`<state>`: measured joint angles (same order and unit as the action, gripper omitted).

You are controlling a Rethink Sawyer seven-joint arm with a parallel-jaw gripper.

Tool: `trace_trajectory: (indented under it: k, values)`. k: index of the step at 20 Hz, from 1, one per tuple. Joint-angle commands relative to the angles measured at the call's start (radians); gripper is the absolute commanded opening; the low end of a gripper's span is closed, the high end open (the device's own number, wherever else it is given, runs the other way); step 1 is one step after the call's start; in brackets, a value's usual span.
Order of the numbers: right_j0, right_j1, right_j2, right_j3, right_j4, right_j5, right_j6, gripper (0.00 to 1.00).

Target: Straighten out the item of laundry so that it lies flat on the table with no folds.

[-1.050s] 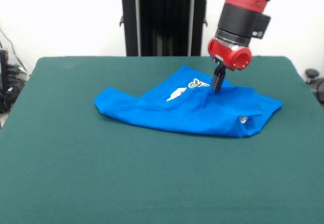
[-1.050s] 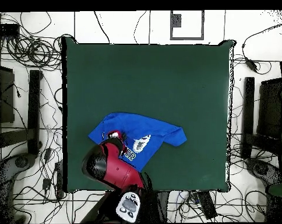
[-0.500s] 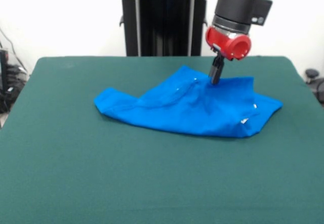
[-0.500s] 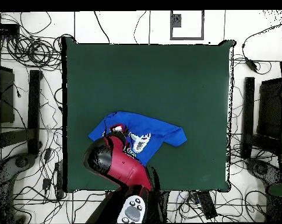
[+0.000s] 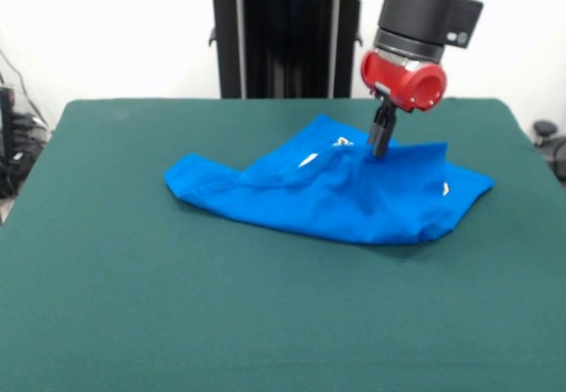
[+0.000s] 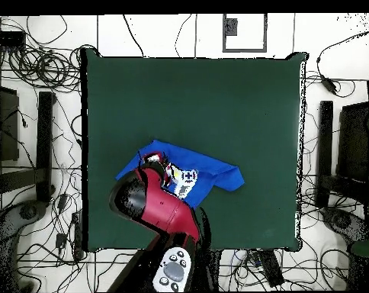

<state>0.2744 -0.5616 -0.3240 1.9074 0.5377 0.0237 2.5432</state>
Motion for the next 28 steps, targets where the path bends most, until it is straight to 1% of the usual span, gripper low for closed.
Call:
trace_trajectory:
  k: [1, 6, 7, 19, 21, 25, 28]
  values:
    - [0.003, 0.088, 0.052, -0.112, -0.033, 0.089, 0.041, 0.00]
    - [-0.019, 0.091, 0.064, -0.117, -0.053, 0.083, 0.043, 0.00]
    - [-0.012, 0.095, 0.065, -0.115, -0.052, 0.076, 0.051, 0.00]
    - [-0.048, 0.076, 0.097, -0.097, -0.091, 0.064, 0.056, 0.00]
    - [-0.032, 0.083, 0.085, -0.108, -0.085, 0.075, 0.065, 0.00]
    - [-0.038, 0.078, 0.077, -0.121, -0.087, 0.102, 0.056, 0.00]
    - [-0.033, 0.086, 0.064, -0.151, -0.079, 0.140, 0.054, 0.00]
